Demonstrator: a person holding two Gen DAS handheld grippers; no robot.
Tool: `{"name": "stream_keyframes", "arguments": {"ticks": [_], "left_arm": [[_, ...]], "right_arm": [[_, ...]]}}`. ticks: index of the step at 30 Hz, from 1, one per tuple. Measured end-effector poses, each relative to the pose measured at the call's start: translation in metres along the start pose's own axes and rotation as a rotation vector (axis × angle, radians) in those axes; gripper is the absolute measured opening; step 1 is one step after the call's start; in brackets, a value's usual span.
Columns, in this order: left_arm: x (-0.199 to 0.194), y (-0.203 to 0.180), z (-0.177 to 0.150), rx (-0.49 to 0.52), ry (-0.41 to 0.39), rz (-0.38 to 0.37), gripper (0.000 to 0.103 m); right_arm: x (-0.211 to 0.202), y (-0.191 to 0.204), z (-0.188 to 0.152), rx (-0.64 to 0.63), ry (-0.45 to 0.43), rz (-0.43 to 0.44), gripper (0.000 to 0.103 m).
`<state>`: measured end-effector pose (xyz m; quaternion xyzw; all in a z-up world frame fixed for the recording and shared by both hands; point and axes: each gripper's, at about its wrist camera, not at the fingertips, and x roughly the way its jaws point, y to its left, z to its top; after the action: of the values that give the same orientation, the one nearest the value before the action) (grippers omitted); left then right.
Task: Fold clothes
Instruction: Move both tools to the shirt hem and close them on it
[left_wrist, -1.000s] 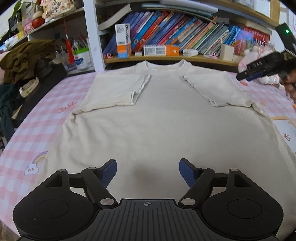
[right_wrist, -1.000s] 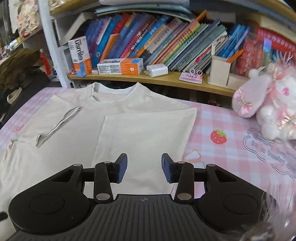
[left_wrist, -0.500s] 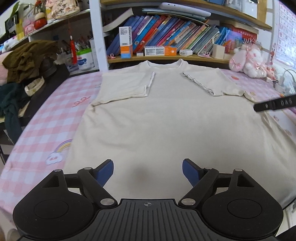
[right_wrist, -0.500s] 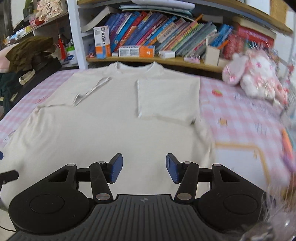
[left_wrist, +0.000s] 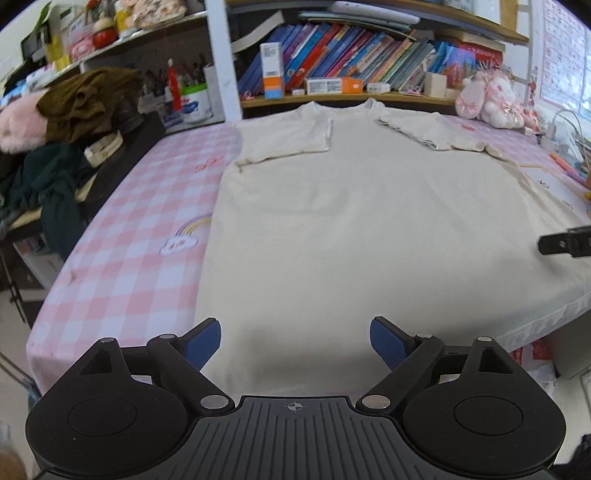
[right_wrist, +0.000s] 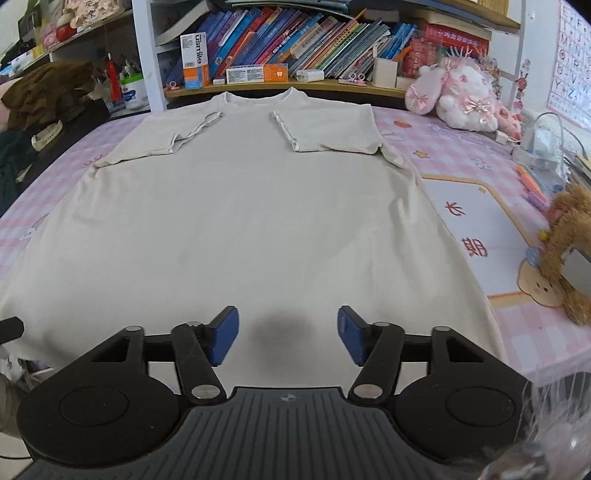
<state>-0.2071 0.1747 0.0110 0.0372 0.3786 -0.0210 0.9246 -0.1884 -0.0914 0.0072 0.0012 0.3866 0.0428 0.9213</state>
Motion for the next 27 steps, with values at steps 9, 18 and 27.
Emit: {"name": "stream_keyframes", "arguments": {"ticks": [9, 18, 27], "left_arm": [[0.003, 0.015, -0.006, -0.080, 0.021, -0.034, 0.090], [0.005, 0.032, -0.010, -0.156, 0.058, -0.071, 0.089], [-0.002, 0.044, -0.015, -0.213, 0.059, -0.104, 0.087]], "right_arm": [[-0.020, -0.024, -0.020, 0.106, 0.027, -0.052, 0.066], [-0.030, -0.075, -0.039, 0.246, 0.065, -0.102, 0.066], [-0.032, -0.131, -0.048, 0.328, 0.117, -0.135, 0.067]]}}
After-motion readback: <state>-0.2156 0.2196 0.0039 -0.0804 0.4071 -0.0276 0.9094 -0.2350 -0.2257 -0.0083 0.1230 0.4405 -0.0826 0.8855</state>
